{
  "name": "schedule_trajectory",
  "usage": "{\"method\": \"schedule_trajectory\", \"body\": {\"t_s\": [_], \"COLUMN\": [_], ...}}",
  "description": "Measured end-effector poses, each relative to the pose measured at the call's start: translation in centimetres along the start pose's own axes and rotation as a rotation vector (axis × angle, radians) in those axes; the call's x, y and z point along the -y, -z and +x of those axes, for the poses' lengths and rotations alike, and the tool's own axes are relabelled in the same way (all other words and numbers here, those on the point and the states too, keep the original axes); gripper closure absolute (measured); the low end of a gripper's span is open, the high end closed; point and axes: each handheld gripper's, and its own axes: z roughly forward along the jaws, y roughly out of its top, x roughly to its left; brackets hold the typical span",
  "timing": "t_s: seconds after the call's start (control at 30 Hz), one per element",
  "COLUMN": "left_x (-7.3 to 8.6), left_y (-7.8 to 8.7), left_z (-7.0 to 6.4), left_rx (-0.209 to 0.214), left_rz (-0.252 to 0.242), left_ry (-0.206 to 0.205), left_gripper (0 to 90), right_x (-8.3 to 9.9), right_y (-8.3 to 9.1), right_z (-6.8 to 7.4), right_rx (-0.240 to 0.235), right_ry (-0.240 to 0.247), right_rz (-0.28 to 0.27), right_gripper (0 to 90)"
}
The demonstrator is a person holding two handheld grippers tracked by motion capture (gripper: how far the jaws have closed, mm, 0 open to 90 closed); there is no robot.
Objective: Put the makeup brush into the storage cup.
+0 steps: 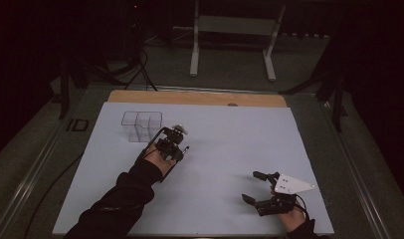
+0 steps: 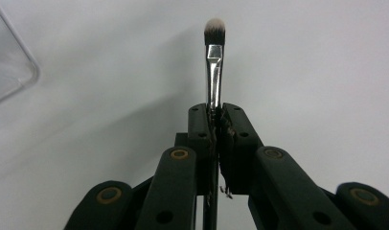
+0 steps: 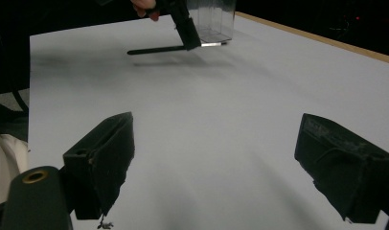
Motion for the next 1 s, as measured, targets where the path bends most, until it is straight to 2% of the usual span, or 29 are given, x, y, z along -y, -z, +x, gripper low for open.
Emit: {"method": "schedule_trajectory", "body": {"t_s": [0.13,0.27,0.43,0.6,0.83,1.0], "left_x": [0.5,1.2,2.3,3.4,4.5,4.7], "left_y": [1.2,2.0,3.1,4.3,6.3,7.0], "left_z": [0.2,0.4,1.0,1.1,1.3,1.4], "left_rx": [0.013,0.001,0.032,0.051,0.076,0.086], "left_rz": [-0.058,-0.110,-0.169,-0.231,-0.362,-0.390], "left_ry": [-0.015,-0.017,-0.017,-0.014,-0.029,-0.038], "left_gripper": [85.3,85.3,85.3,85.3,85.3,85.3], "right_x": [0.0,0.0,0.0,0.0,0.1,0.1], "right_y": [0.0,0.0,-0.1,-0.1,-0.1,-0.2], "right_z": [0.0,0.0,0.0,0.0,-0.1,-0.1], "right_rx": [0.000,0.000,0.001,0.000,-0.001,-0.003], "right_ry": [0.001,0.001,0.002,-0.002,-0.008,-0.008], "right_rz": [0.001,0.000,0.001,0.000,-0.001,-0.001], "right_gripper": [13.6,13.6,13.6,13.6,13.6,13.6]}}
